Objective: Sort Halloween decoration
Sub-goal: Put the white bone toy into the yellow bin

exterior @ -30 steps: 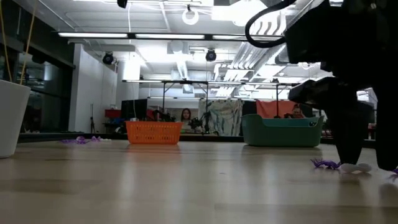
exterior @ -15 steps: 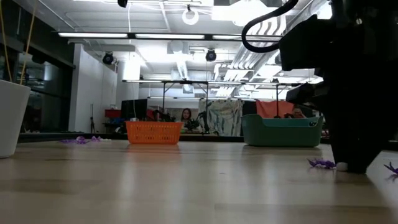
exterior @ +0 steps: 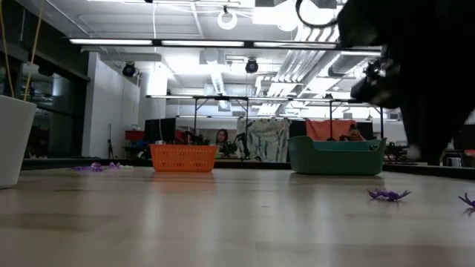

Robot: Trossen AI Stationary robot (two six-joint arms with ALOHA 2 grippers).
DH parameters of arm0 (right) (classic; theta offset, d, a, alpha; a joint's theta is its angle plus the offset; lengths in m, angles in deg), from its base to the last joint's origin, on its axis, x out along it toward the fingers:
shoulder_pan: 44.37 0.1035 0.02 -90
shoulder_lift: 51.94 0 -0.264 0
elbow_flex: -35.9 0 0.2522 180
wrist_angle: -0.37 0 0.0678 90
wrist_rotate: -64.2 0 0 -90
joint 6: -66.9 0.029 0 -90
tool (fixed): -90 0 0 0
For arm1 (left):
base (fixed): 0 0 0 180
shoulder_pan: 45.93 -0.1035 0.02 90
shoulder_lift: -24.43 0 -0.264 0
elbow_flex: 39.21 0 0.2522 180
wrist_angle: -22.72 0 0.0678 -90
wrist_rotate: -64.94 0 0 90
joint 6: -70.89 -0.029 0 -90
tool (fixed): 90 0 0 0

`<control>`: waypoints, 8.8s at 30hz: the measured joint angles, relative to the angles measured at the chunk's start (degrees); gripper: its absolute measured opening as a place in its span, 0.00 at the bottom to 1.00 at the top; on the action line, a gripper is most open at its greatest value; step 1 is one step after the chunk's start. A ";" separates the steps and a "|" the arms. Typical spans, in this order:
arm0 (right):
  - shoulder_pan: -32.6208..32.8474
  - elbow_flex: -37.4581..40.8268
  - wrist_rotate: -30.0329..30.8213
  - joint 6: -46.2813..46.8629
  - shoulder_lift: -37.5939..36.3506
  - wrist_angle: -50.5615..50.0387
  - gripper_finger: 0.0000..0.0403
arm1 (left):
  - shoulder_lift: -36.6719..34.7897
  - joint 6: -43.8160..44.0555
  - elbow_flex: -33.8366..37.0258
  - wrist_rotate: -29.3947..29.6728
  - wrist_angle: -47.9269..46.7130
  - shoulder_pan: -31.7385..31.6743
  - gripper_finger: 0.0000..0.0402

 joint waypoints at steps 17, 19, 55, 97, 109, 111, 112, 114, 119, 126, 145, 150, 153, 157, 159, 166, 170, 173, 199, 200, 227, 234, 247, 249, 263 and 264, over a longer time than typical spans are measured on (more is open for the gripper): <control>-20.96 -0.04 8.25 -15.15 -19.66 24.09 0.00 | -0.20 0.00 0.00 -0.29 0.16 0.00 0.34; -24.38 -0.05 5.82 -17.70 -19.41 32.66 0.00 | -0.20 0.00 0.00 -0.31 0.14 0.00 0.34; -19.44 -0.13 -35.09 9.06 -29.72 -10.61 0.00 | -0.20 -2.48 0.00 -0.42 0.05 -0.02 0.34; 9.05 -0.02 -14.47 30.39 -16.89 -33.92 0.38 | -0.17 -4.52 0.00 -0.39 0.05 -0.02 0.34; 9.01 -0.02 -11.41 24.20 -16.28 -2.29 0.44 | -0.17 -4.50 0.00 -0.39 0.05 -0.02 0.34; 8.98 -0.05 -11.36 22.33 -14.85 1.06 0.44 | -0.17 -4.50 0.00 -0.39 0.05 -0.02 0.34; 8.94 -0.32 -11.48 21.66 -13.72 1.97 0.44 | -0.17 -4.50 0.00 -0.39 0.05 -0.02 0.34; 8.94 -1.57 -13.19 19.91 -10.73 1.97 0.44 | -0.17 -4.50 0.00 -0.39 0.01 -0.02 0.34; 8.94 -6.37 -15.78 12.69 -1.64 -3.32 0.43 | -0.20 -4.50 0.00 -0.40 -0.22 -0.02 0.34; 8.92 -10.44 -9.83 6.84 7.30 -11.60 0.38 | -0.20 -4.50 0.00 -0.39 -0.41 -0.02 0.34; 7.84 -10.43 -1.64 6.42 10.76 -11.62 0.34 | -0.20 -4.05 0.00 -0.40 -3.01 0.00 0.34; 7.71 -10.47 0.95 5.33 12.12 -11.18 0.34 | -0.20 -3.37 0.00 -0.41 -3.27 -0.01 0.34; 7.07 -10.38 3.12 5.32 12.38 -11.15 0.34 | -0.20 -3.37 0.00 -0.40 -3.23 -0.01 0.34; 4.97 -10.58 5.03 5.37 12.36 -11.21 0.34 | -0.20 -3.37 0.00 -0.39 -3.18 0.00 0.34; 3.82 -10.58 5.23 5.60 12.29 -11.22 0.34 | -0.20 -3.39 0.00 -0.42 -3.21 -0.02 0.34; 1.22 -10.58 5.88 3.60 8.03 -12.04 0.34 | -0.20 -3.41 0.00 -0.39 -3.12 -0.02 0.34; 1.44 -10.58 5.79 5.53 4.32 -12.96 0.34 | -0.20 -3.42 0.00 -0.39 -3.10 -0.02 0.34; 3.17 -10.58 4.19 8.44 1.60 -13.04 0.34 | -0.20 -3.44 0.00 -0.39 -3.10 -0.02 0.34; 14.62 -10.54 -12.32 9.78 10.53 -3.33 0.34 | -0.20 -5.42 0.00 -0.39 -3.16 -0.02 0.34; 14.60 -10.51 -11.85 9.15 10.93 -4.28 0.34 | -0.20 -5.42 0.00 -0.39 -3.14 -0.02 0.34; 14.25 -10.51 -7.25 -5.72 11.24 -3.63 0.34 | -0.20 -4.94 0.00 -0.39 -3.16 -0.01 0.34; 14.25 -10.62 -7.06 -5.60 12.53 -3.28 0.34 | -0.20 -4.94 0.00 -0.39 -3.18 -0.02 0.34; 13.90 -10.62 -5.28 -5.67 12.58 -5.10 0.34 | -0.20 -4.93 0.00 -0.39 -3.18 -0.01 0.34; 13.88 -10.62 -4.79 -5.79 12.58 -5.73 0.34 | -0.20 -4.92 0.00 -0.39 -3.21 -0.02 0.34; 11.82 -10.55 -2.87 -5.64 12.42 -4.75 0.34 | -0.20 -4.94 0.00 -0.37 -3.25 -0.02 0.34; 11.69 -10.51 -2.91 -5.63 12.25 -4.82 0.34 | -0.20 -4.93 0.00 -0.38 -3.25 0.00 0.34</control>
